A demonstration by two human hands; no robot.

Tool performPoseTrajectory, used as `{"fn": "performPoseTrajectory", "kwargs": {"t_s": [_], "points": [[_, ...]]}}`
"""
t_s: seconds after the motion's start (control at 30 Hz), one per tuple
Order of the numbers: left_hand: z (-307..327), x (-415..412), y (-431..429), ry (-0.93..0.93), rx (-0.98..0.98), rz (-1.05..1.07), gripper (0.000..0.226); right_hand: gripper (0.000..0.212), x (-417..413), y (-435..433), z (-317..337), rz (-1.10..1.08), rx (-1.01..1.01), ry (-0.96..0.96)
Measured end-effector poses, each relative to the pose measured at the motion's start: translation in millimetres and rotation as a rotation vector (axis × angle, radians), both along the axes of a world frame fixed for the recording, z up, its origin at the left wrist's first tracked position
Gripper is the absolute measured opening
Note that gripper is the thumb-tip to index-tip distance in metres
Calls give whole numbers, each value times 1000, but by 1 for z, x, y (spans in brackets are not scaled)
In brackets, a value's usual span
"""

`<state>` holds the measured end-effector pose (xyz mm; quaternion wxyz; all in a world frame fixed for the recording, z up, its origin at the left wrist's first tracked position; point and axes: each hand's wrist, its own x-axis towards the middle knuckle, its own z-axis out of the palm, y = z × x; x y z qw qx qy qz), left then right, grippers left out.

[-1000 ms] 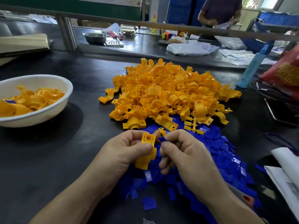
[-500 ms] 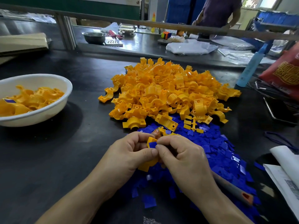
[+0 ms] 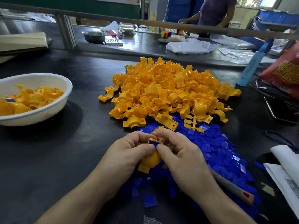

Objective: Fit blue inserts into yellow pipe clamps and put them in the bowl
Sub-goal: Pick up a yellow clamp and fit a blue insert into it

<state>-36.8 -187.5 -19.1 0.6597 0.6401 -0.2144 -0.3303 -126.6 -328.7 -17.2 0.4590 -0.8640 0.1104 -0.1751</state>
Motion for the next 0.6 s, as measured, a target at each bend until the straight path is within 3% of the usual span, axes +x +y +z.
{"fn": "performPoseTrajectory", "kwargs": {"t_s": [0.17, 0.37, 0.6], "points": [[-2, 0, -1, -18, -43, 68, 21, 34, -2, 2, 4, 81, 201, -11], [-4, -6, -2, -305, -32, 137, 15, 24, -1, -2, 0, 58, 420, -20], [0, -7, 1, -413, 10, 106, 18, 31, -3, -3, 2, 86, 450, -40]]}}
